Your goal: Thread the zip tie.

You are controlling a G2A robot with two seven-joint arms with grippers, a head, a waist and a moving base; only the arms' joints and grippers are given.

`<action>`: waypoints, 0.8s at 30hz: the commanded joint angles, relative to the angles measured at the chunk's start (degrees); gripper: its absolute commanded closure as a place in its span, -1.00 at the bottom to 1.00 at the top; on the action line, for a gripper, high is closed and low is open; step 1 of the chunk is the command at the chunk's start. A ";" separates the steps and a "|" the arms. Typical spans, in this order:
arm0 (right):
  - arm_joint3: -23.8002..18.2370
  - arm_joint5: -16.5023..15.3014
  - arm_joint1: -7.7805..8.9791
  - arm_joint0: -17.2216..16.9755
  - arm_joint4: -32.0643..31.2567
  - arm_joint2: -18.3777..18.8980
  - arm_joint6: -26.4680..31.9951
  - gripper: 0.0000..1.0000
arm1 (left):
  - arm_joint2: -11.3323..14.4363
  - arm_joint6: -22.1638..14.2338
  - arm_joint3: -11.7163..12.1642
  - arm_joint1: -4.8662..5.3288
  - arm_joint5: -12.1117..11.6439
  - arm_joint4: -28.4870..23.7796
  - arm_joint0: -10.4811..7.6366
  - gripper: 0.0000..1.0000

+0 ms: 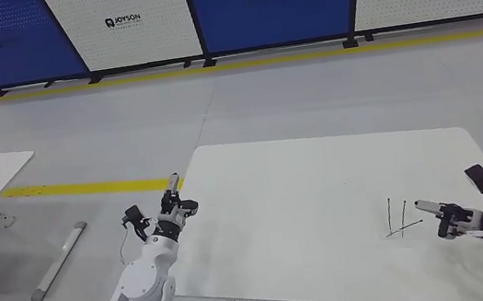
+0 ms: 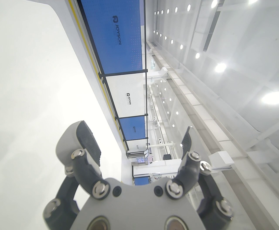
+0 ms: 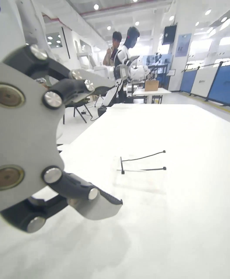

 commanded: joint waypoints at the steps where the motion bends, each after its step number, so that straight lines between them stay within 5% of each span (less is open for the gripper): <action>1: 1.46 0.38 -0.10 1.67 -1.54 -1.80 -1.90 -1.00 | 0.00 0.00 0.00 0.00 0.00 0.00 0.00 -1.00; 24: 6.01 -0.69 -0.16 5.12 -0.24 -5.78 -4.19 -1.00 | 0.00 0.00 0.00 0.00 0.00 0.00 0.00 -1.00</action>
